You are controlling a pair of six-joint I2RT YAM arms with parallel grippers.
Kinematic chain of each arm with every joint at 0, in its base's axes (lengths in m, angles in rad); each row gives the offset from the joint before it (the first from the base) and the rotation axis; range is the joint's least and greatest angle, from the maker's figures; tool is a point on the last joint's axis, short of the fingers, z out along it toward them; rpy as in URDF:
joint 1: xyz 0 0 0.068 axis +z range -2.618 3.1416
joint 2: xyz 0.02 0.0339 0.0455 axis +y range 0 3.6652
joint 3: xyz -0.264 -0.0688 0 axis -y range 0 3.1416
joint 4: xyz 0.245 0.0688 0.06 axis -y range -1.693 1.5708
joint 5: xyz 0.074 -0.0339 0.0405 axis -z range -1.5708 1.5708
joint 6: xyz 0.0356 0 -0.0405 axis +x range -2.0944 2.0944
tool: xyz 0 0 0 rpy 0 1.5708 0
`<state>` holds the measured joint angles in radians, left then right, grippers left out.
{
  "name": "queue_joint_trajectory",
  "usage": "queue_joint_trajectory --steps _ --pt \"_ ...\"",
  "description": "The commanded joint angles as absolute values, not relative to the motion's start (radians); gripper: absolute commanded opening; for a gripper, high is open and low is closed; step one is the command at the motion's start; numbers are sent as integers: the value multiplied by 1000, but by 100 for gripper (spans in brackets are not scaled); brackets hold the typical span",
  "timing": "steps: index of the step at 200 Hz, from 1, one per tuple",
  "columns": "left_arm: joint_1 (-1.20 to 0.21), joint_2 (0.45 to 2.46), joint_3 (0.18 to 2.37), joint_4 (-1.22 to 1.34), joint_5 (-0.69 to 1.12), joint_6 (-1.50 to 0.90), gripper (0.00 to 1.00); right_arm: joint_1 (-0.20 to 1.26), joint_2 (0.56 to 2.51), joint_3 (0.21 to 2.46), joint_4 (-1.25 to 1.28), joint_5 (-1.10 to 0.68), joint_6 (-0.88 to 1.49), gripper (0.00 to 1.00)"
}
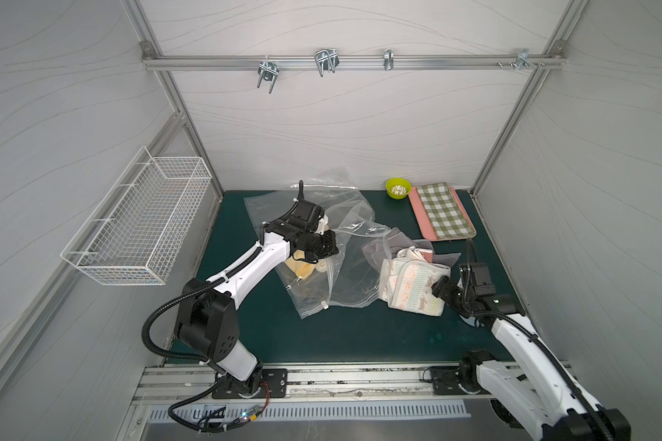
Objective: Place the folded towel into the vacuum bag
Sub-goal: Pick up the towel from the center of the board.
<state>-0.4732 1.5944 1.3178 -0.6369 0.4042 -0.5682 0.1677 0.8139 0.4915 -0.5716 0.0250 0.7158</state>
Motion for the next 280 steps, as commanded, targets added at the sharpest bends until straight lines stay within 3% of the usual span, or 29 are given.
queue_joint_trajectory --steps 1,99,141,193,205,247,280 --pt "-508 1632 1378 -624 408 -551 0 147 802 430 -432 -73 719 80" --pt "-529 1719 1393 -649 393 -540 0 170 820 345 -176 -424 592 77" --pt "-544 1769 1414 -670 381 -526 0 254 854 353 -132 -369 598 77" --pt "-572 1815 1442 -710 378 -501 0 261 989 387 -123 -252 585 75" --pt "-578 1816 1442 -709 379 -503 0 261 1020 398 -114 -262 577 66" --pt "-581 1813 1443 -716 370 -504 0 272 990 439 -174 -300 578 16" --pt "-581 1807 1440 -718 364 -502 0 277 870 523 -332 -241 550 0"
